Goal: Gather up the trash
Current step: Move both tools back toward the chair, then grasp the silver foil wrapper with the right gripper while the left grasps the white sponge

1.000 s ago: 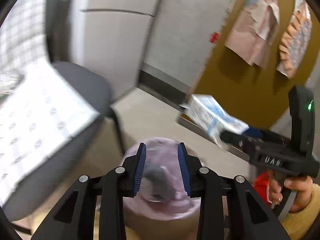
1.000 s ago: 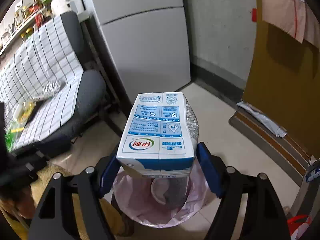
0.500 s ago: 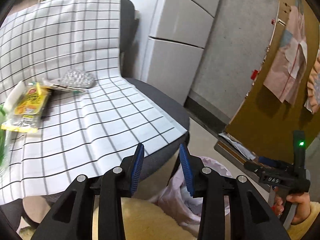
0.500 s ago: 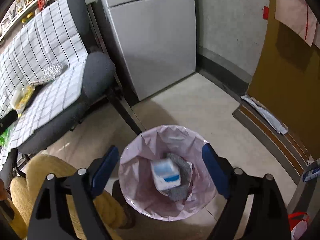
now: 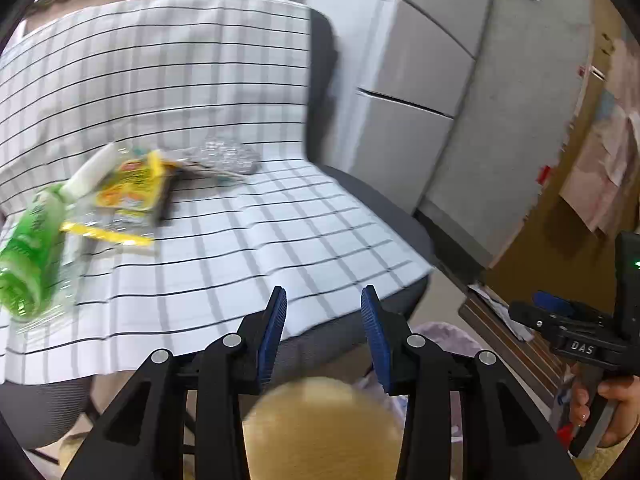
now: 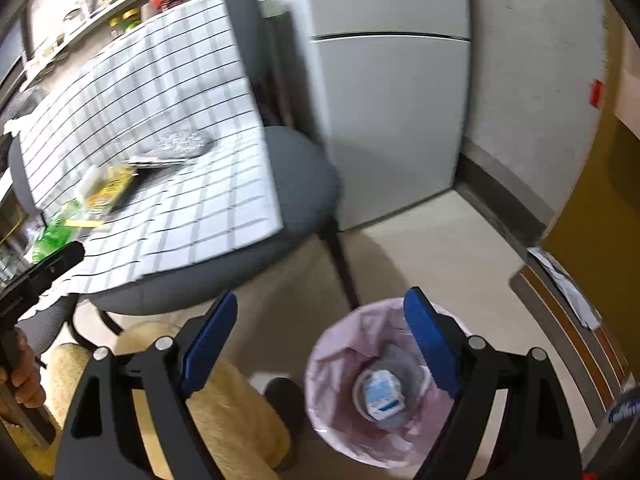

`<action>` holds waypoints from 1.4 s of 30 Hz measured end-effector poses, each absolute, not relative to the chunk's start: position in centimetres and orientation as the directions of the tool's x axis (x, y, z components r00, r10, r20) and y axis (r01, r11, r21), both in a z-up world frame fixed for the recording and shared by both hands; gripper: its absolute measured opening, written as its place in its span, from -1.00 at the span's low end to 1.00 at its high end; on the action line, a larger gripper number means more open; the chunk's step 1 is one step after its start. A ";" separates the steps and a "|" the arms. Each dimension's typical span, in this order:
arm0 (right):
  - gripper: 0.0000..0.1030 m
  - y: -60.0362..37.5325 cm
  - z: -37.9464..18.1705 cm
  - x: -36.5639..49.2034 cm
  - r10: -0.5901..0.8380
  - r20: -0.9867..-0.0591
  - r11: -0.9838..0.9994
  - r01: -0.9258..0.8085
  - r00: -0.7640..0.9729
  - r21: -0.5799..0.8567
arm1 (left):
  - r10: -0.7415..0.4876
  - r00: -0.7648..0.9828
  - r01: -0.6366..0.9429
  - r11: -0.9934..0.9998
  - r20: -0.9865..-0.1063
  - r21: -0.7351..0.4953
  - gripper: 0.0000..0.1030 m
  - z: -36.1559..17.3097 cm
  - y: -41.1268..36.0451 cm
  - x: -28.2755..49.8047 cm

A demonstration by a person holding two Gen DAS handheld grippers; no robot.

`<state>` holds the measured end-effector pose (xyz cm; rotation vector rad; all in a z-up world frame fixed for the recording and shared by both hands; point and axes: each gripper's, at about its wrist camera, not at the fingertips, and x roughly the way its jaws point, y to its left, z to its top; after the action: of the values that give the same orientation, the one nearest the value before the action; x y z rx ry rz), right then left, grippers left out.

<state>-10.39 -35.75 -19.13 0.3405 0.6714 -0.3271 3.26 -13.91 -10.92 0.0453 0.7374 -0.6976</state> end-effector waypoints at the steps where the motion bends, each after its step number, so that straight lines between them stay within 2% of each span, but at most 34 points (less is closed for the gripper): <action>1: 0.62 -35.3 -18.9 -9.8 -0.172 -0.649 0.901 0.385 0.741 0.201 | -0.556 0.537 0.580 0.789 -0.634 -0.201 -0.16 -10.9 -13.1 3.7; 5: 0.62 -32.9 -17.7 -6.6 -0.130 -0.636 0.934 0.309 0.761 0.178 | -0.494 0.594 0.499 0.845 -0.635 -0.191 0.00 -10.6 -9.7 5.3; 8: 0.62 -31.3 -16.8 -3.7 -0.095 -0.631 0.955 0.250 0.770 0.161 | -0.422 0.646 0.415 0.894 -0.637 -0.172 0.05 -9.9 -7.0 7.1; 14: 0.62 -29.2 -14.9 3.5 -0.022 -0.613 0.976 0.151 0.790 0.160 | -0.298 0.713 0.265 0.953 -0.635 -0.149 0.09 -7.9 -1.8 11.1; 20: 0.62 -28.5 -14.0 12.4 0.009 -0.606 0.985 0.099 0.795 0.145 | -0.234 0.725 0.196 0.972 -0.648 -0.131 0.11 -7.5 0.4 15.4; 25: 0.65 -28.8 -14.7 20.4 0.043 -0.610 0.986 0.064 0.791 0.153 | -0.223 0.713 0.186 0.974 -0.664 -0.128 0.11 -7.9 0.9 19.3; 30: 0.69 -29.2 -16.3 28.2 0.065 -0.653 0.985 0.055 0.755 0.161 | -0.213 0.705 0.182 0.976 -0.676 -0.118 0.11 -8.3 0.6 23.1; 38: 0.69 -28.2 -18.5 34.0 0.075 -0.693 0.994 0.003 0.717 0.111 | -0.210 0.681 0.179 0.977 -0.702 -0.118 0.11 -9.4 1.0 25.4; 39: 0.68 -27.9 -18.8 34.2 0.075 -0.695 0.995 -0.004 0.715 0.102 | -0.209 0.677 0.178 0.977 -0.705 -0.119 0.11 -9.6 1.2 25.3; 41: 0.38 -27.5 -18.9 34.2 0.072 -0.692 0.996 -0.017 0.718 0.086 | -0.209 0.674 0.174 0.977 -0.709 -0.123 0.11 -9.7 1.6 25.0; 42: 0.10 -27.2 -18.9 33.9 0.073 -0.692 0.996 -0.025 0.718 0.080 | -0.208 0.671 0.174 0.977 -0.711 -0.122 0.11 -9.7 1.8 24.9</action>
<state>33.92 -27.20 -18.89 0.0665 0.7685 0.0545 24.94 1.76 -9.71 -0.0454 0.8067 -0.2152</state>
